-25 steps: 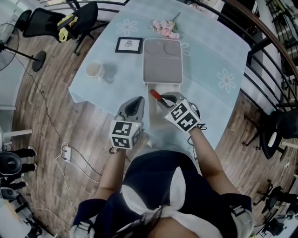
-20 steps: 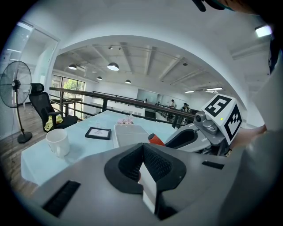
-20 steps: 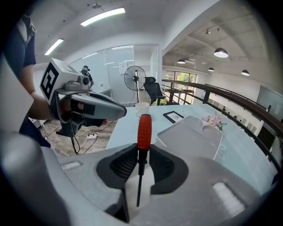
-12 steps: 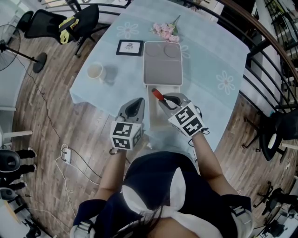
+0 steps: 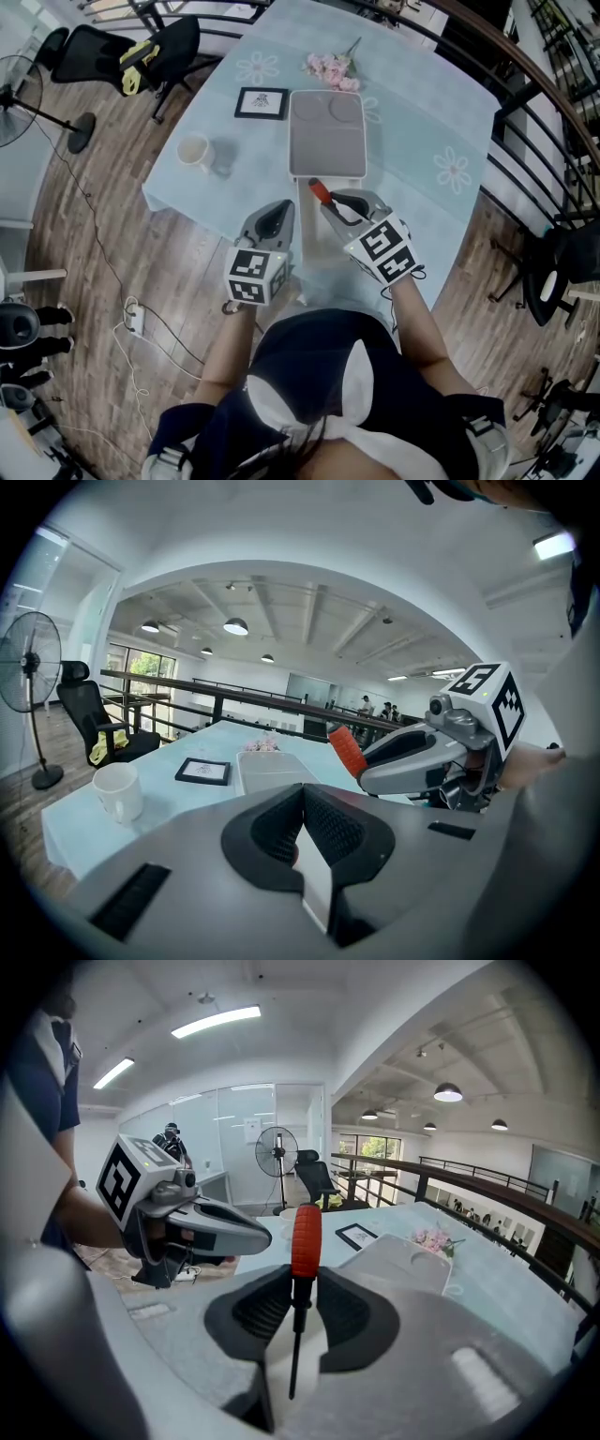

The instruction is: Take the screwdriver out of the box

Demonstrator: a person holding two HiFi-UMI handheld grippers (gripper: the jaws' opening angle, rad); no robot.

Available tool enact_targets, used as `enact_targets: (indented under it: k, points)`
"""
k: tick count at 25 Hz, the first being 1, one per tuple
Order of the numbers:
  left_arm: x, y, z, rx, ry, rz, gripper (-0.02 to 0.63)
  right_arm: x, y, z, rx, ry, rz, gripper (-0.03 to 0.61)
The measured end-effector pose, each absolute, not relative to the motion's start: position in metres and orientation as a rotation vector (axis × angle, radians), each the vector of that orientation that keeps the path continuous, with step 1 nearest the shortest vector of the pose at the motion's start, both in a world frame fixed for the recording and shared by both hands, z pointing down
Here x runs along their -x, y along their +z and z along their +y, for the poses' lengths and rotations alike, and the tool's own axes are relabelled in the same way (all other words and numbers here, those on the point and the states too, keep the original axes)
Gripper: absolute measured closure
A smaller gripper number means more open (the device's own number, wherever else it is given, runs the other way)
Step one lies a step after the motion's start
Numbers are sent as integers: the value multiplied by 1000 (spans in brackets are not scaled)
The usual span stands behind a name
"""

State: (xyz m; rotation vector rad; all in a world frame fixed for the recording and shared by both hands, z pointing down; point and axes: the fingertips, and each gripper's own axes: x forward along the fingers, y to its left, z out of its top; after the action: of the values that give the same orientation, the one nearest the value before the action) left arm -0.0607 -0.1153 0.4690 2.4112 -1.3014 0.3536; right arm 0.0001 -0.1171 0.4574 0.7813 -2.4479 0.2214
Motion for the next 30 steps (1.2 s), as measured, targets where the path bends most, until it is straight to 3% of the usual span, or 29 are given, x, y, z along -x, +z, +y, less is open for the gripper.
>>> enact_targets:
  k: [30]
  points:
    - [48, 438, -111, -2509, 342, -1280, 597, -5, 389, -106, -894, 162, -2624, 495]
